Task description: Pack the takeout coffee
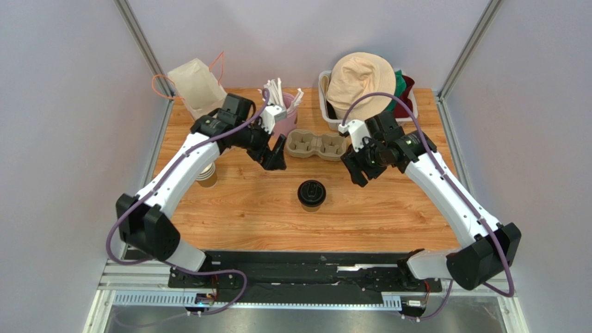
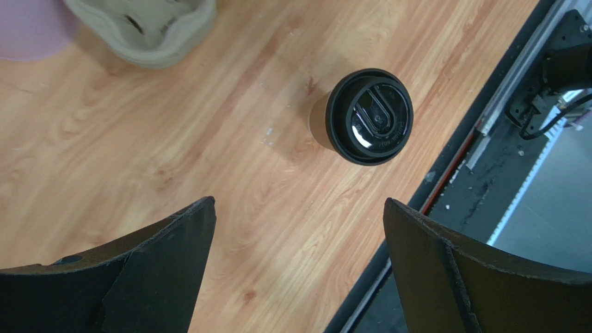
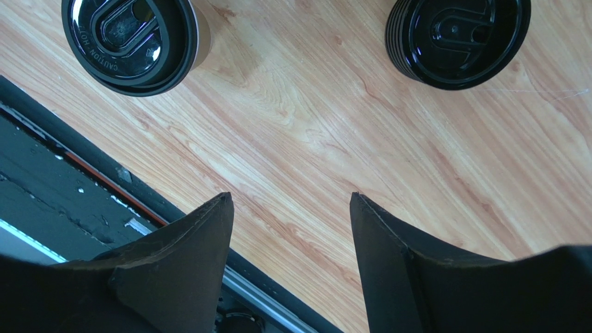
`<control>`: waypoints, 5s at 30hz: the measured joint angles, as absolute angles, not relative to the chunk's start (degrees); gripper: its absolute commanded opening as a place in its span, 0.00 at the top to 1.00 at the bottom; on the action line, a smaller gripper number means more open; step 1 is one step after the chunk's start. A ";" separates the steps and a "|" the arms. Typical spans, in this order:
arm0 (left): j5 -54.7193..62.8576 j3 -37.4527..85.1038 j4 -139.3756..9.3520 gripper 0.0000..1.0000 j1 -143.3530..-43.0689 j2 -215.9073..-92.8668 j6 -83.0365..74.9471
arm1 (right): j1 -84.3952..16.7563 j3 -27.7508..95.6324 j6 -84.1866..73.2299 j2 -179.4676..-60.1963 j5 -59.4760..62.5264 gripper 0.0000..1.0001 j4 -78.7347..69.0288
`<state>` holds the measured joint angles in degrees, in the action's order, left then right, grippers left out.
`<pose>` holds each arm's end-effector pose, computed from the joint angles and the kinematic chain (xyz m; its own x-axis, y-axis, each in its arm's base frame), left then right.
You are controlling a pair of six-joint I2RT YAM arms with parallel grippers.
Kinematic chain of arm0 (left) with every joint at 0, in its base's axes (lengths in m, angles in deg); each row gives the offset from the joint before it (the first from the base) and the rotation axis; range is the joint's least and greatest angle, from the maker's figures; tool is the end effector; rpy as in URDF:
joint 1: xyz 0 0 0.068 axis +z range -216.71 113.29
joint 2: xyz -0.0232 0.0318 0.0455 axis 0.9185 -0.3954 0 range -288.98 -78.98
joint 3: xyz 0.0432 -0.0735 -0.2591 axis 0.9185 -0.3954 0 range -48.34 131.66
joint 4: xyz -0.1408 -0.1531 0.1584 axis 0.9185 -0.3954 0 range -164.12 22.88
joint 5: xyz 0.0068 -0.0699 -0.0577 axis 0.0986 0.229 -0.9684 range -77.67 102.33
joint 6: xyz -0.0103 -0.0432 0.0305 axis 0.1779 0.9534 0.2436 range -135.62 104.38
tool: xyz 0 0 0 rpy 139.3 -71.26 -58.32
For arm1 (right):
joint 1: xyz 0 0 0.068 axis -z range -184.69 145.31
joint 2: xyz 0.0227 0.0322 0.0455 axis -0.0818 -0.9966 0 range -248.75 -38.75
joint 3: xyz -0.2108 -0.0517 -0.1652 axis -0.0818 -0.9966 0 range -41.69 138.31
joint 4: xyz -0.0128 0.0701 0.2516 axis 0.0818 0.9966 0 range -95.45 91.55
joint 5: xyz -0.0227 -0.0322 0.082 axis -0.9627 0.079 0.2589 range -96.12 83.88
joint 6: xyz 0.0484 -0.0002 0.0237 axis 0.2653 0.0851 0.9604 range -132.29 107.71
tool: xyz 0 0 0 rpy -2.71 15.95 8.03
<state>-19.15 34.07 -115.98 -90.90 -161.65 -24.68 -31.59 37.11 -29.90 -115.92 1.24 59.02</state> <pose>0.2660 -0.1398 0.3555 -0.5770 0.4064 -0.7084 0.7616 0.5811 -0.2869 0.2250 0.1193 0.3406 -0.6048 -0.6431 -0.4697 -0.7173 0.6961 -0.0295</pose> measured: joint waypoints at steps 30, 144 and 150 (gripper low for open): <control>-24.73 38.72 -113.88 0.05 -100.80 -185.98 -15.39 | -17.99 26.51 -26.82 -103.46 8.43 0.36 49.49; -18.83 35.90 -108.59 0.50 -102.94 -186.29 -12.09 | -25.01 17.18 0.20 -135.65 45.70 1.00 24.31; -18.02 35.90 -108.76 0.50 -102.94 -186.05 -12.18 | -26.91 17.88 0.02 -134.10 41.04 0.93 24.16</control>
